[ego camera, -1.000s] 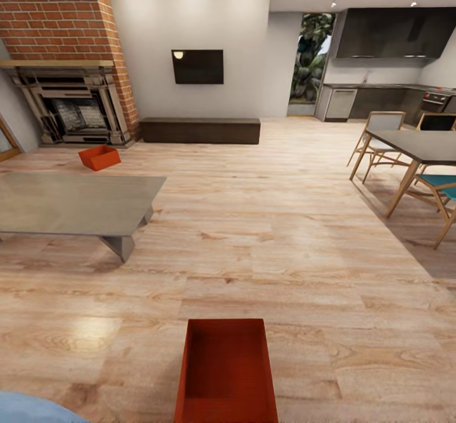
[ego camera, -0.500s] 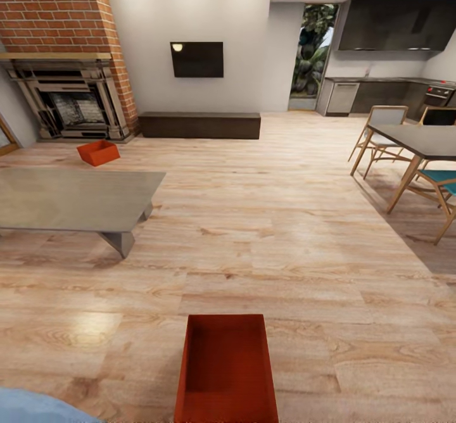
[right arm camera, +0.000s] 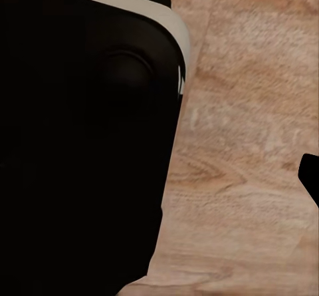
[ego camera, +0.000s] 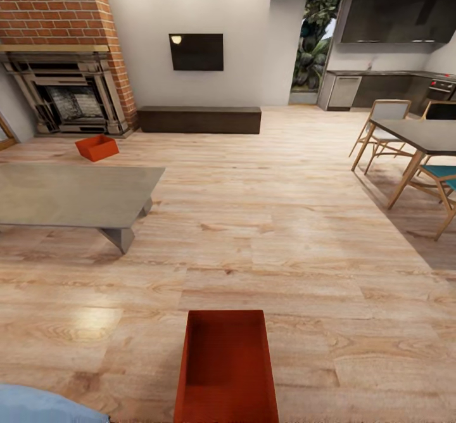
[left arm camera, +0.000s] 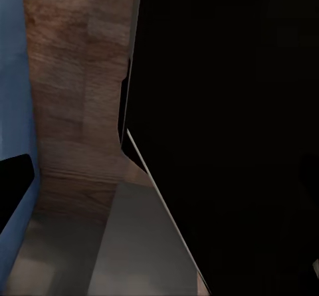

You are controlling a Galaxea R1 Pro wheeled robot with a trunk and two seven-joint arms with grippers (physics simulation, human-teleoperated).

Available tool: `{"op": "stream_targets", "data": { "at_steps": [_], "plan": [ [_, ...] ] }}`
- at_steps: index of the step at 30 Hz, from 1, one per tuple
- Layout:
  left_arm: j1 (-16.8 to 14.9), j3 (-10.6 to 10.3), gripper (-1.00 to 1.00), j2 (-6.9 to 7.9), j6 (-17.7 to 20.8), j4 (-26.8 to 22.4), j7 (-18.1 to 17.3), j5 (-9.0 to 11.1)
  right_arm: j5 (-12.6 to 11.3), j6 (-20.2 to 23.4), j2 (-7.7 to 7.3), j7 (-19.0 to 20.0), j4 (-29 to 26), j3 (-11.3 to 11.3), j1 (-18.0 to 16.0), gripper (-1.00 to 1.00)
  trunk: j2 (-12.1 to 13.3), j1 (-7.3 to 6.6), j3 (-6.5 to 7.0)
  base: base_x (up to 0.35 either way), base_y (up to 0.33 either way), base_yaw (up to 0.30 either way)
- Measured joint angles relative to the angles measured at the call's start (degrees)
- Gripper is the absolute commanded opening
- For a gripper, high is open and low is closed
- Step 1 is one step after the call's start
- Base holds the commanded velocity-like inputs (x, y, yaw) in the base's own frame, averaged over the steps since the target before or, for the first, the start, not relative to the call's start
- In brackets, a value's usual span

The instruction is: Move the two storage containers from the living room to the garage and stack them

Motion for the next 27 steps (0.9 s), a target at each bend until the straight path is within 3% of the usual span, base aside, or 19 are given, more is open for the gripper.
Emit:
{"op": "stream_targets", "data": {
  "at_steps": [27],
  "plan": [
    [0.0,0.0,1.0,0.0,0.0,0.0,0.0,0.0,-0.2,0.0,-0.03,0.0,0.0,0.0,0.0,1.0,0.0,0.0,-2.49,0.0,0.0,0.0]
  ]
}}
